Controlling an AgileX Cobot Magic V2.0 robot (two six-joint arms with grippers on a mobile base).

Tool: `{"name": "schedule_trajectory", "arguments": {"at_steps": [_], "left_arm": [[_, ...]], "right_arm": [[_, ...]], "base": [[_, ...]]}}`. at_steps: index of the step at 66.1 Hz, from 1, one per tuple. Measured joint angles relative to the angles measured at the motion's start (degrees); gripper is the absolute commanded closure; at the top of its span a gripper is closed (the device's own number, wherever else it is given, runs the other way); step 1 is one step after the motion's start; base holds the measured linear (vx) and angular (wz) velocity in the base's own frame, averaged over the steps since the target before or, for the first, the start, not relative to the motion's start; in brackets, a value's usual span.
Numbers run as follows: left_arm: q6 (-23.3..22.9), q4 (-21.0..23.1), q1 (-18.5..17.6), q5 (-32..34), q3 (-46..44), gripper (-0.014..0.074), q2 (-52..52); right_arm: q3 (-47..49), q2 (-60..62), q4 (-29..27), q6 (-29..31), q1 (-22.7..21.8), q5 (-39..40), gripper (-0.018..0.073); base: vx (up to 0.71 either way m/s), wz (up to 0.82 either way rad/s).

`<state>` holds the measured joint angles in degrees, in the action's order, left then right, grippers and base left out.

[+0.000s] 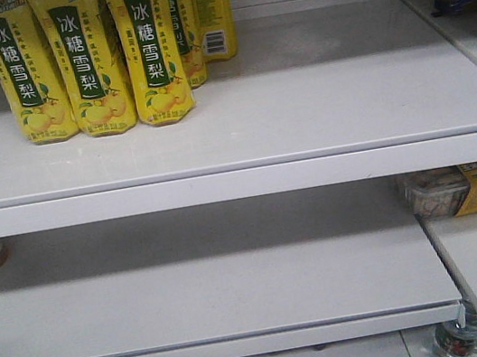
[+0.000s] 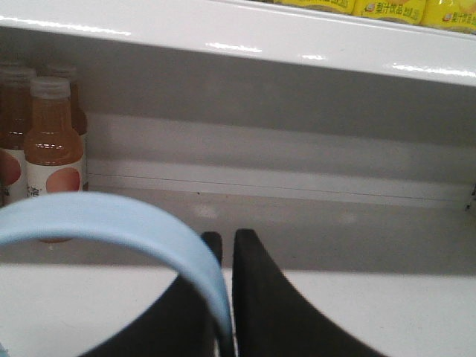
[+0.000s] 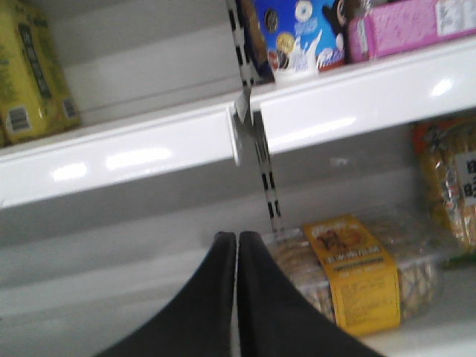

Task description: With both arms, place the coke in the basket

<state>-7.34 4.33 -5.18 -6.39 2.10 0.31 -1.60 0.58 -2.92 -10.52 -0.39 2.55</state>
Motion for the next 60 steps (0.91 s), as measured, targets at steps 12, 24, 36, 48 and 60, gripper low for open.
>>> {"name": "schedule_trajectory", "arguments": {"at_steps": [12,24,36,48,60], "left_arm": [[0.0,0.0,0.0,0.0,0.0,0.0603,0.0],[0.0,0.0,0.0,0.0,0.0,0.0603,0.0],[0.0,0.0,0.0,0.0,0.0,0.0603,0.0],[0.0,0.0,0.0,0.0,0.0,0.0603,0.0],[0.0,0.0,0.0,0.0,0.0,0.0603,0.0]], "right_arm": [[0.0,0.0,0.07,2.61,-0.32,7.51,0.0564],[0.0,0.0,0.08,3.27,-0.32,8.09,0.0564],[0.0,0.0,0.08,3.13,-0.32,5.98,0.0564],[0.0,0.0,0.08,3.0,-0.32,4.87,0.0564],[0.0,0.0,0.08,2.93,-0.32,4.81,0.0564]], "base": [[0.0,0.0],[0.0,0.0],[0.0,0.0],[0.0,0.0],[0.0,0.0]]}}
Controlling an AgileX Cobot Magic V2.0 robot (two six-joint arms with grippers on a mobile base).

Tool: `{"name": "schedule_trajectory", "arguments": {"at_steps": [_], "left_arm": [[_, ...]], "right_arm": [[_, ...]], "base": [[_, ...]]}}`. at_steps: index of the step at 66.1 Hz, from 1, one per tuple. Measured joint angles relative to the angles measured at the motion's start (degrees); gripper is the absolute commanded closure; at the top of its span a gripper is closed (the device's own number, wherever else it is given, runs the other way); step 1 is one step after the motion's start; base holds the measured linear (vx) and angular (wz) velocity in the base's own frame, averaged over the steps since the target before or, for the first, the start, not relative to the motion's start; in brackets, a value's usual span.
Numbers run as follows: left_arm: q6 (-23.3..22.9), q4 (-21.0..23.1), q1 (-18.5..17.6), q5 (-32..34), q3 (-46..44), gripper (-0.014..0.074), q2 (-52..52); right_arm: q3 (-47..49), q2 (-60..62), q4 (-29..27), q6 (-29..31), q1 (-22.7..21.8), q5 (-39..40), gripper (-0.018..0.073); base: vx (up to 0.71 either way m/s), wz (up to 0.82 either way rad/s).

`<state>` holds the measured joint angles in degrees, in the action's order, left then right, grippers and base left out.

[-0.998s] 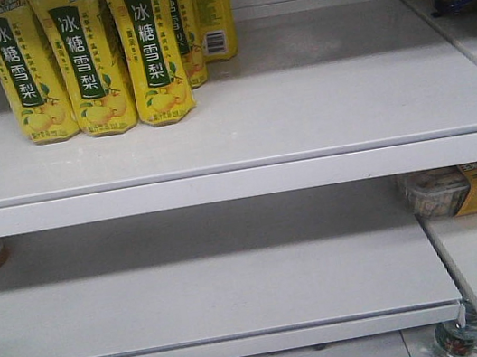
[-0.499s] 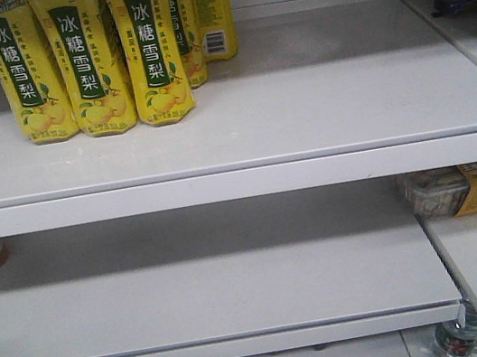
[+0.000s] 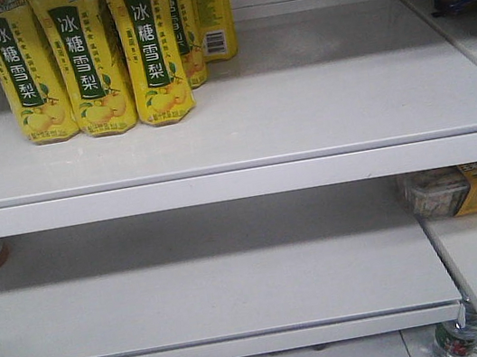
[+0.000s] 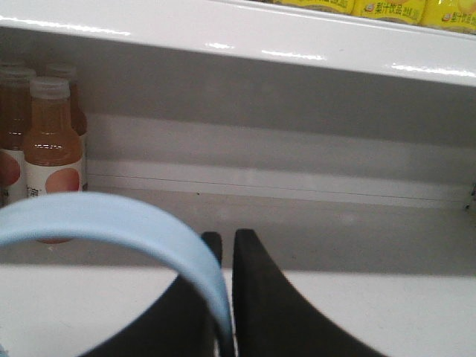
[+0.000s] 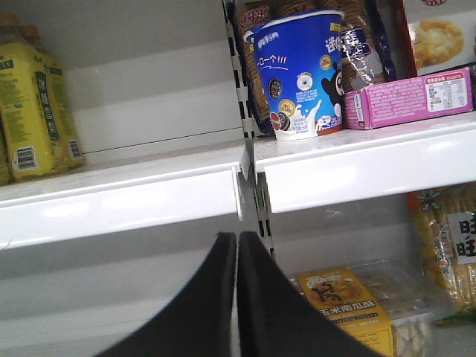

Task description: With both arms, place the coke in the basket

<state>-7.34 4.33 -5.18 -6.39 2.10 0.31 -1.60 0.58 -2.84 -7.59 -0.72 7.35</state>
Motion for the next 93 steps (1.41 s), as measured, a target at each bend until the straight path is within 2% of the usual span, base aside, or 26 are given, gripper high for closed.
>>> {"name": "schedule_trajectory", "arguments": {"at_steps": [93], "left_arm": [[0.0,0.0,0.0,0.0,0.0,0.0603,0.0]], "right_arm": [[0.0,0.0,0.0,-0.1,0.0,-0.09,0.0564]], "base": [[0.0,0.0]]}}
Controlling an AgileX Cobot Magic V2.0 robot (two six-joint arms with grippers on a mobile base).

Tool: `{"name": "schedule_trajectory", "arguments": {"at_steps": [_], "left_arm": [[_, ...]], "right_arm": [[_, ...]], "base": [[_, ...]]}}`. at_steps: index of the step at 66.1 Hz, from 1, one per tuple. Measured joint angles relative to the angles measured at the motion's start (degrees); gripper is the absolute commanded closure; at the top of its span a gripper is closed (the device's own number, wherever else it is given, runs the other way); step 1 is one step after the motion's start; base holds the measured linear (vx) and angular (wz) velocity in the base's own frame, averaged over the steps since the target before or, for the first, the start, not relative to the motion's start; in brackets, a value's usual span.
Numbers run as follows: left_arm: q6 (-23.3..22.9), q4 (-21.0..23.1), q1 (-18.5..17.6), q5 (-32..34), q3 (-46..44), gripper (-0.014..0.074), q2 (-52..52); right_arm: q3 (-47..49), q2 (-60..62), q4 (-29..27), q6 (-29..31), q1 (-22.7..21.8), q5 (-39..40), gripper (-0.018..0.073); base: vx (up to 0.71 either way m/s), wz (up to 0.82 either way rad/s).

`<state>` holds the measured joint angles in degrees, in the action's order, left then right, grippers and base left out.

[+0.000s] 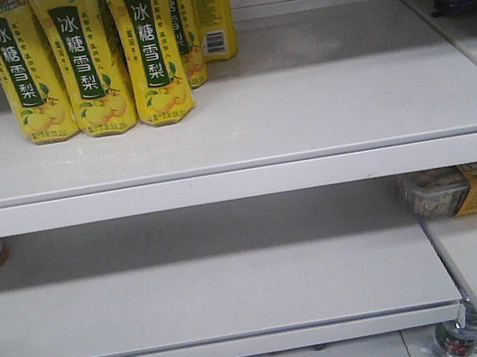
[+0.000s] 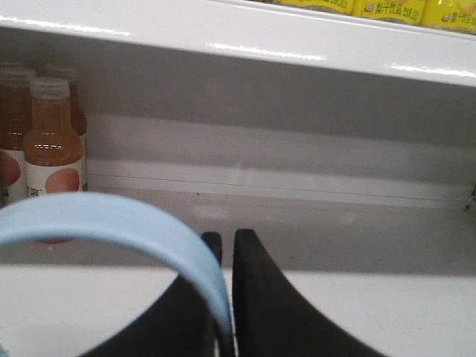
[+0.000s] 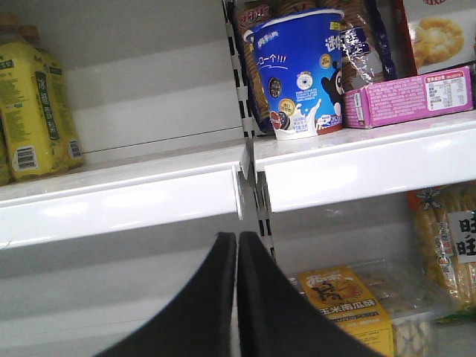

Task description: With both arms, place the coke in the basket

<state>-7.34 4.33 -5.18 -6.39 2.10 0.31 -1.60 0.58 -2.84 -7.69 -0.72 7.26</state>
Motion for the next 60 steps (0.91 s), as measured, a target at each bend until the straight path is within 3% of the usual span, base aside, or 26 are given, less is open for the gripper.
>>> {"name": "schedule_trajectory", "arguments": {"at_steps": [60], "left_arm": [[0.0,0.0,0.0,0.0,0.0,0.0603,0.0]], "right_arm": [[0.0,0.0,0.0,0.0,0.0,0.0,0.0564]], "base": [[0.0,0.0]]}}
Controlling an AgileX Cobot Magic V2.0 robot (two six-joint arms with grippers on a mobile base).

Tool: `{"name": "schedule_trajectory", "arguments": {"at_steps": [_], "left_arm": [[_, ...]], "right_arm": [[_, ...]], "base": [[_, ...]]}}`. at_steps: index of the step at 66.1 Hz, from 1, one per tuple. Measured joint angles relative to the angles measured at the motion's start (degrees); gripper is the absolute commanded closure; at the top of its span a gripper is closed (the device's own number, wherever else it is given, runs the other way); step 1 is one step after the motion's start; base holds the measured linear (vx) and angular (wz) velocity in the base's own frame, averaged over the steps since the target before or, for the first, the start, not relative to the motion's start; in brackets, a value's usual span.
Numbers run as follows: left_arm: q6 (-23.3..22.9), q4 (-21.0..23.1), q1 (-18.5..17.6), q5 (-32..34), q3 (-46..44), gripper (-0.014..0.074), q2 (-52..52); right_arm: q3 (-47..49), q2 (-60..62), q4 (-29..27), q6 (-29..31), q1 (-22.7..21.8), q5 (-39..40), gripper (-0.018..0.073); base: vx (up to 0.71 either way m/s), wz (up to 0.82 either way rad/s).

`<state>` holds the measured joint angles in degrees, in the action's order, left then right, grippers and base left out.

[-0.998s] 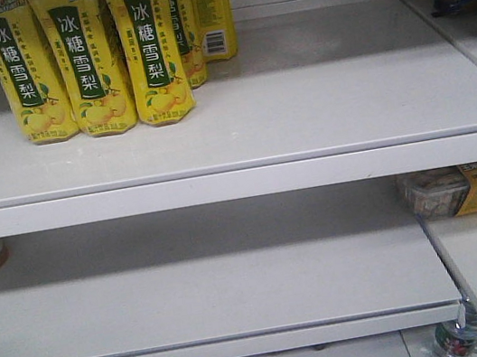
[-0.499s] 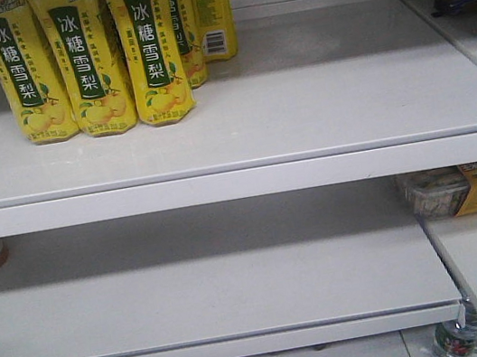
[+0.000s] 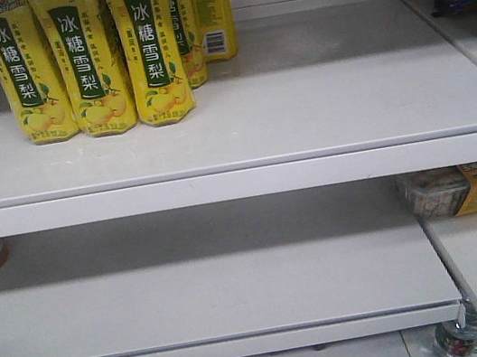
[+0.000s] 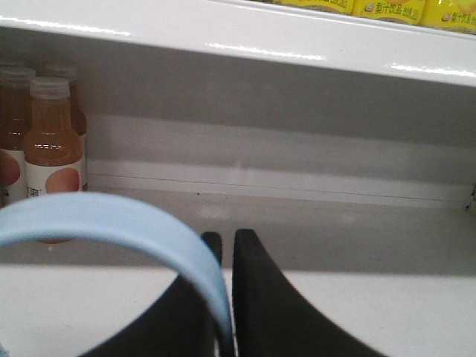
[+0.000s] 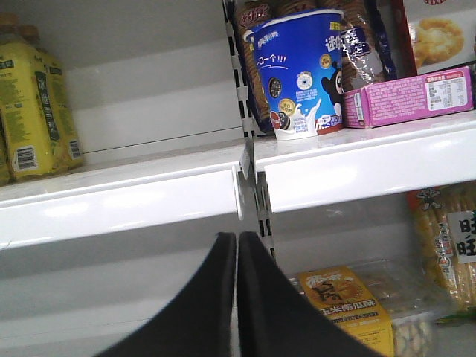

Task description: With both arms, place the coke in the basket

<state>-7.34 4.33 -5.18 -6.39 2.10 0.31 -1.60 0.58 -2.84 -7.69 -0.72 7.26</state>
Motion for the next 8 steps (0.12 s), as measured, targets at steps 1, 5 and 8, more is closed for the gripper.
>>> {"name": "schedule_trajectory", "arguments": {"at_steps": [1,5,8], "left_arm": [[0.0,0.0,0.0,0.0,0.0,0.0603,0.0],[0.0,0.0,0.0,0.0,0.0,0.0603,0.0],[0.0,0.0,0.0,0.0,0.0,0.0603,0.0]], "right_arm": [[0.0,0.0,0.0,0.0,0.0,0.0,0.0564],[0.0,0.0,0.0,0.0,0.0,0.0,0.0564],[0.0,0.0,0.0,0.0,0.0,0.0,0.0564]], "base": [[0.0,0.0],[0.0,0.0],[0.0,0.0]]}}
